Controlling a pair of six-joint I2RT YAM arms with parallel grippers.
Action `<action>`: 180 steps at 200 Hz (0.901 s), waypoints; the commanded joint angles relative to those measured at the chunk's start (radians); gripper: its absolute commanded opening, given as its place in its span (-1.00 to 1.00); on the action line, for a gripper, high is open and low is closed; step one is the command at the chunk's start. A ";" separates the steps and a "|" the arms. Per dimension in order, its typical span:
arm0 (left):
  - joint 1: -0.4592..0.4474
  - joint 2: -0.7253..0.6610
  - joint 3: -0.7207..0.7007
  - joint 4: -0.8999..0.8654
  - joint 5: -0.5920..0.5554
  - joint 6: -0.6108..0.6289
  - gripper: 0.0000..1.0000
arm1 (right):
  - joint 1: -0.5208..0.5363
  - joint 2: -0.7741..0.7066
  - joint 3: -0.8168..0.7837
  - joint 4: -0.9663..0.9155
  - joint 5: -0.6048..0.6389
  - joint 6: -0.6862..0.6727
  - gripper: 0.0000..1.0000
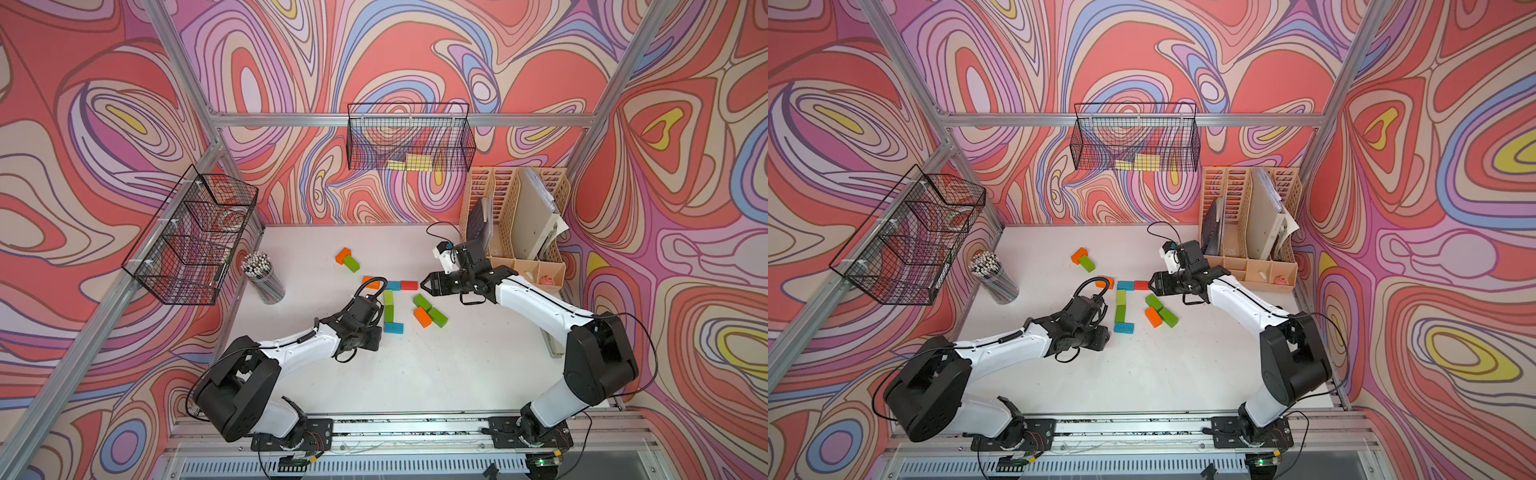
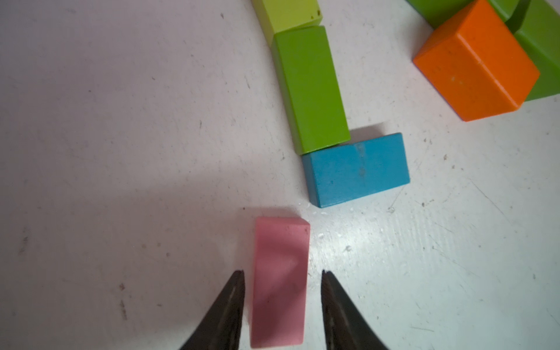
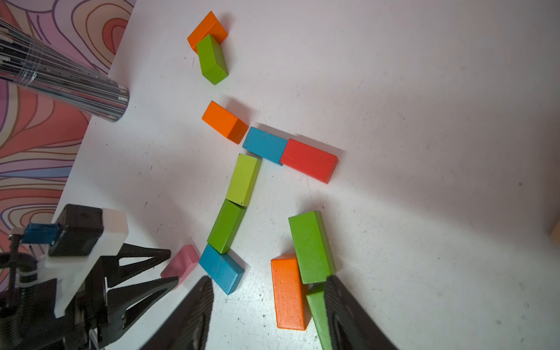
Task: Assemble the letter c with building blocks
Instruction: Assemble the building block at the center of the board, then pick up the building block from the center of the board.
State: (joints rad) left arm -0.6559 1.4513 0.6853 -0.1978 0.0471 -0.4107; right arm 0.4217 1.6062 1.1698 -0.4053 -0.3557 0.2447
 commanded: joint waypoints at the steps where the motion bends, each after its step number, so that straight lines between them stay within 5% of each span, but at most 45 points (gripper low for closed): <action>1: -0.011 0.027 0.031 -0.037 -0.022 0.018 -0.12 | 0.006 -0.027 -0.009 -0.013 -0.046 -0.010 0.17; 124: -0.046 0.106 0.086 -0.110 -0.100 0.030 -0.14 | 0.005 0.042 0.009 -0.133 -0.152 -0.048 0.07; 180: -0.069 0.087 0.109 -0.147 -0.133 0.041 -0.41 | 0.006 0.019 0.010 -0.161 -0.128 -0.059 0.08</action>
State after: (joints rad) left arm -0.7120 1.5524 0.7609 -0.2852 -0.0528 -0.3855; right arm 0.4217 1.6386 1.1706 -0.5415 -0.4980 0.2012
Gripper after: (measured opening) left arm 0.332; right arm 0.537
